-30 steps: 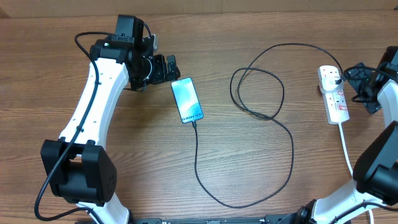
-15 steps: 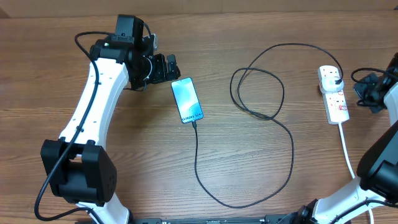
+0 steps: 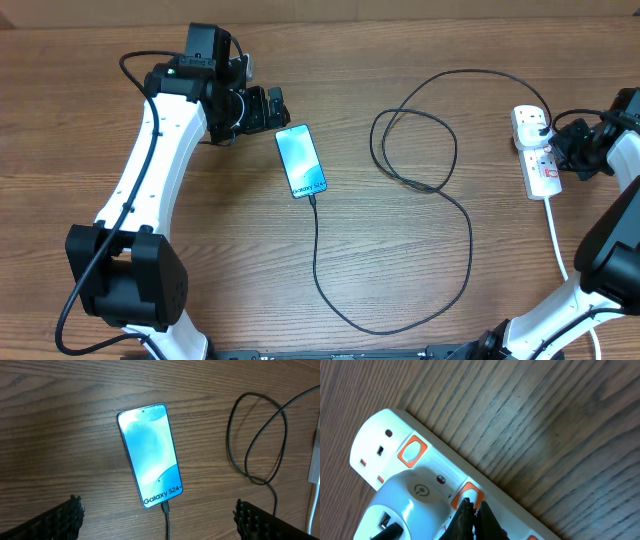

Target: Plug charger to phone and switch on socket

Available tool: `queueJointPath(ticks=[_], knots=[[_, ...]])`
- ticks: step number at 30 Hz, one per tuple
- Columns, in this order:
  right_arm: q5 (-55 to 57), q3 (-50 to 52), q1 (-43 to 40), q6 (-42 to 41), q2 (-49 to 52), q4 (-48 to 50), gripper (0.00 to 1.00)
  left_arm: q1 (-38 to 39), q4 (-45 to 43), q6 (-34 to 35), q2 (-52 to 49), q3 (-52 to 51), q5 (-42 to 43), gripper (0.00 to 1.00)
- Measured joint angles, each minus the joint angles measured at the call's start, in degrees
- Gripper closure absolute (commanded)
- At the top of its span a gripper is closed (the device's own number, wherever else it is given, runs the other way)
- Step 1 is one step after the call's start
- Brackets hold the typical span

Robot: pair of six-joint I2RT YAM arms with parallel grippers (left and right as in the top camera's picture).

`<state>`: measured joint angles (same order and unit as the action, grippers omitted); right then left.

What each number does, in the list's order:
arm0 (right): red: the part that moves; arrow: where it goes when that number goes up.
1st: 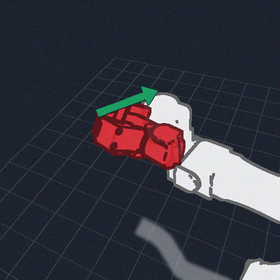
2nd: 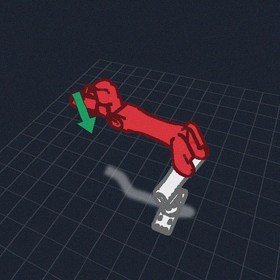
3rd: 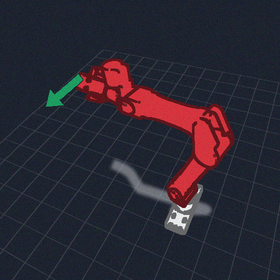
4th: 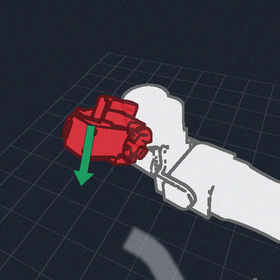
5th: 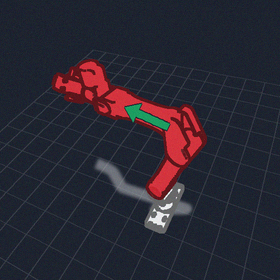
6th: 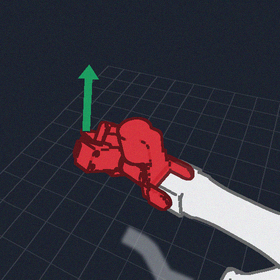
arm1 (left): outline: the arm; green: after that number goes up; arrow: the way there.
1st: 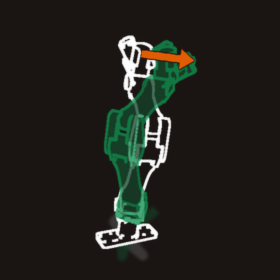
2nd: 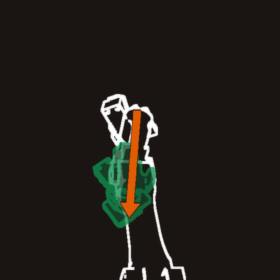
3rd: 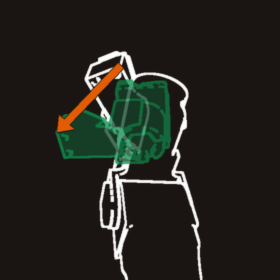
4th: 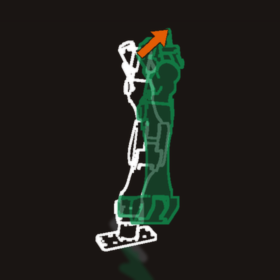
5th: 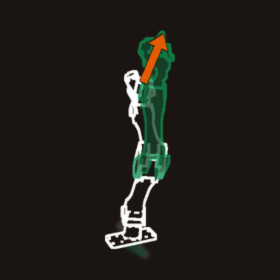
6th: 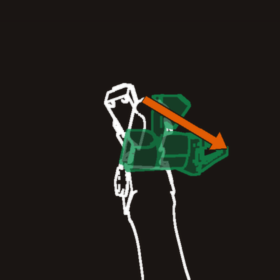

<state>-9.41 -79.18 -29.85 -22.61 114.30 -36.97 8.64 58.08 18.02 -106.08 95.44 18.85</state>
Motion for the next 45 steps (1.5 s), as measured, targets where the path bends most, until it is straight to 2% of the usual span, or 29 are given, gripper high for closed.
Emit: queueJointPath(ticks=[45], knots=[[3.15, -0.04, 2.38, 0.17, 1.46, 2.29, 0.96, 0.00, -1.07, 0.00, 0.00, 0.00, -0.02, 0.01]])
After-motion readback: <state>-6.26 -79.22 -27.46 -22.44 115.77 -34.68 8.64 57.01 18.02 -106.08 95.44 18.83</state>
